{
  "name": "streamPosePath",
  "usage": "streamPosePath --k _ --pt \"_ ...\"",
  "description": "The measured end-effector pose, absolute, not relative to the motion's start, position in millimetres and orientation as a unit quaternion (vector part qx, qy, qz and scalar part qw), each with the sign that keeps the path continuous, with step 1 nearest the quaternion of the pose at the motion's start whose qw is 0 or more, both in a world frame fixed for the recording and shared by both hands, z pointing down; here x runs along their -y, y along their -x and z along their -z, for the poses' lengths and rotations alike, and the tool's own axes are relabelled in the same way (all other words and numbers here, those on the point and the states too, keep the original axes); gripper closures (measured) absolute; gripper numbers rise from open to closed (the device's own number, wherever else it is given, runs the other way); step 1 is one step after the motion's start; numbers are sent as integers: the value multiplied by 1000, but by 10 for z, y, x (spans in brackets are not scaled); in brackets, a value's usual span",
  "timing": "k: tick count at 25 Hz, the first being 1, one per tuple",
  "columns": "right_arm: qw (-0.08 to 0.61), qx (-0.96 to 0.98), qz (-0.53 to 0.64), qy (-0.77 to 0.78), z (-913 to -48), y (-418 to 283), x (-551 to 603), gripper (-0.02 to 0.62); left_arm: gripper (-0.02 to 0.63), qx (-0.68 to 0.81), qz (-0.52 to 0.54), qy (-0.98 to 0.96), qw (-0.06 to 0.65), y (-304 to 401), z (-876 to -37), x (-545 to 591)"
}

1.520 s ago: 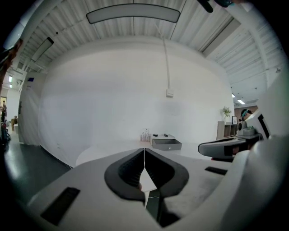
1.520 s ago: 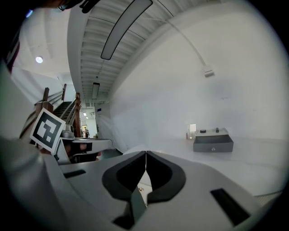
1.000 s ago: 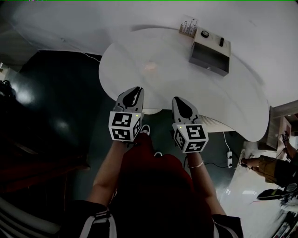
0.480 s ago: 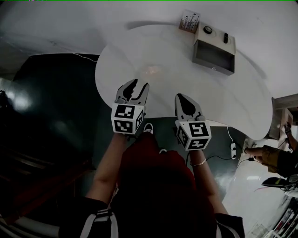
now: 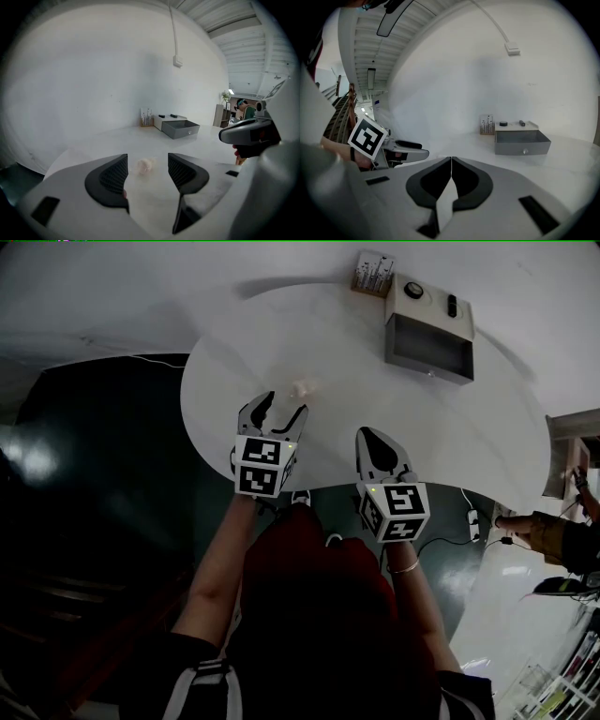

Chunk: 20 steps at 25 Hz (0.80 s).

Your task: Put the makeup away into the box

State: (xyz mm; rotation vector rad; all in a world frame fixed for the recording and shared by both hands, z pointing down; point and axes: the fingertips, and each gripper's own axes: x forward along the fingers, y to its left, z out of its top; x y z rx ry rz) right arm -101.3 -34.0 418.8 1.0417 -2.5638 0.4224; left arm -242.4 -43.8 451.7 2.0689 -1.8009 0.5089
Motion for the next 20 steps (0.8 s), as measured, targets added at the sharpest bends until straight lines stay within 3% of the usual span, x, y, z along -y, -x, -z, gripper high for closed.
streamPosePath --k 20 --pt "194 866 -180 -423 -4417 1061 757 580 354 555 -259 -765 198 2383 -5070 1012"
